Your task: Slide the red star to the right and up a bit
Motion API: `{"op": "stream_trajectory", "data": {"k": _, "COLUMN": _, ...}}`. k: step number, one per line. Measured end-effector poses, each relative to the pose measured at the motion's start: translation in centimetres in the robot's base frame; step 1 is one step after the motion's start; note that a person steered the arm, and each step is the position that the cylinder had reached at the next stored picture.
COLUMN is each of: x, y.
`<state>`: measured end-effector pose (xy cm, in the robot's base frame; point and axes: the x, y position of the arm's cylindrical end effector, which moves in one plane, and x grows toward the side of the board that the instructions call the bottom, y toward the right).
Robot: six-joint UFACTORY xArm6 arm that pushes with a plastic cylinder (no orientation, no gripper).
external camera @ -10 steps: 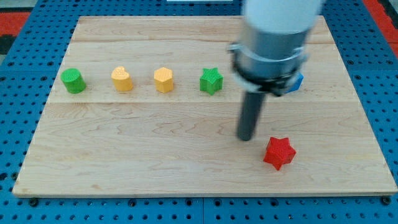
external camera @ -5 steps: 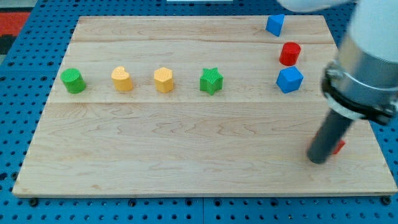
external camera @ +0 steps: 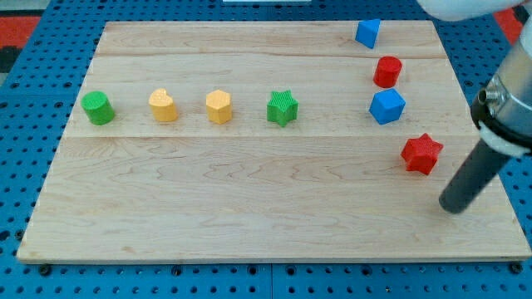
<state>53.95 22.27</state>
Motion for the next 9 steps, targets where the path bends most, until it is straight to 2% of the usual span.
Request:
{"op": "stream_trajectory", "data": {"k": 1, "x": -1.8, "y": -0.4}}
{"op": "stream_trajectory", "data": {"k": 3, "x": -2.4, "y": -4.6}}
{"op": "stream_trajectory", "data": {"k": 4, "x": -0.4, "y": 4.1}}
{"op": "stream_trajectory", "data": {"k": 5, "x": -3.7, "y": 5.7}}
{"op": "stream_trajectory", "data": {"k": 8, "x": -2.6, "y": -5.4}}
{"op": "stream_trajectory", "data": {"k": 9, "x": 1.6, "y": -3.7}}
